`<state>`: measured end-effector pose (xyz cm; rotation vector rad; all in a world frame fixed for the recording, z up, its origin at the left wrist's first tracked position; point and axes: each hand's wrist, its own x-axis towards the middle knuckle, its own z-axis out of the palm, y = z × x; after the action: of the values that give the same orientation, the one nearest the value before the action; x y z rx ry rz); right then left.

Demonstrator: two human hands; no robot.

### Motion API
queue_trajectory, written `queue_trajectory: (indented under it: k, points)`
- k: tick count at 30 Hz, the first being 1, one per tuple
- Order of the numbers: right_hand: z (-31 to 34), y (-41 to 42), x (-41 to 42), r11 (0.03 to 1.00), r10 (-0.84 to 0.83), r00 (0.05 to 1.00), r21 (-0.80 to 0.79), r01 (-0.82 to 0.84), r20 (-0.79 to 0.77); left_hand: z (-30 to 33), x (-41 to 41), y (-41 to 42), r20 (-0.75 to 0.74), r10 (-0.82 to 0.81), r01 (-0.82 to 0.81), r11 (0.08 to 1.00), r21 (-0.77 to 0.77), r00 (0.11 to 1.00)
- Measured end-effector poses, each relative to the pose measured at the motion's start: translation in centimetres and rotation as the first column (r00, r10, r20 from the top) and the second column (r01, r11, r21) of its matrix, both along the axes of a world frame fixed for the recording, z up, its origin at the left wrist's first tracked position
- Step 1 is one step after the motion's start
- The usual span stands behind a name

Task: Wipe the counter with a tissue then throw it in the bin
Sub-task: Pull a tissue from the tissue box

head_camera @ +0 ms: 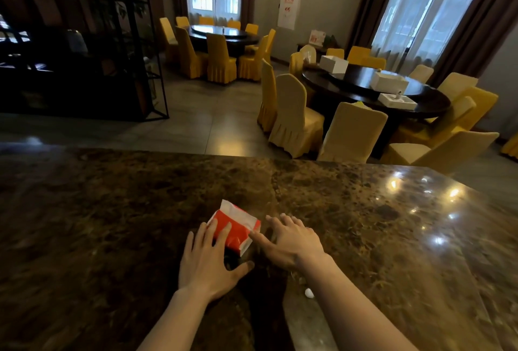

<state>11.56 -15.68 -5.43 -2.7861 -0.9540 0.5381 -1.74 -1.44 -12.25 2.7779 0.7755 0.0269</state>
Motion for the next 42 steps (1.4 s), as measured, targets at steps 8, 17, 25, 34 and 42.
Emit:
queue_trajectory:
  k: [8,17,25,34,42]
  points:
    - [-1.7,1.9,-0.1,0.981,-0.004,0.993,0.192,-0.019,0.118,-4.3,0.2,-1.5,0.002,-0.015,0.015,0.994,0.108,1.000]
    - [-3.8,6.1,-0.9,0.921,0.022,0.985,0.380,-0.087,0.172,-5.9,0.1,-1.9,0.070,-0.006,-0.003,0.992,0.129,0.998]
    - [-3.5,7.0,-1.0,0.914,-0.014,0.949,0.388,-0.115,0.315,-6.0,0.2,-1.9,0.036,0.002,-0.008,0.987,0.159,0.999]
    - [-0.5,7.4,-0.1,0.792,-0.147,0.966,0.610,-0.013,0.211,-5.7,0.0,-1.7,0.103,-0.011,-0.005,0.989,0.147,0.995]
    - [2.9,7.0,1.3,0.640,-0.223,0.935,0.765,-0.073,0.275,-5.7,0.1,-1.8,0.028,-0.006,0.002,0.988,0.156,1.000]
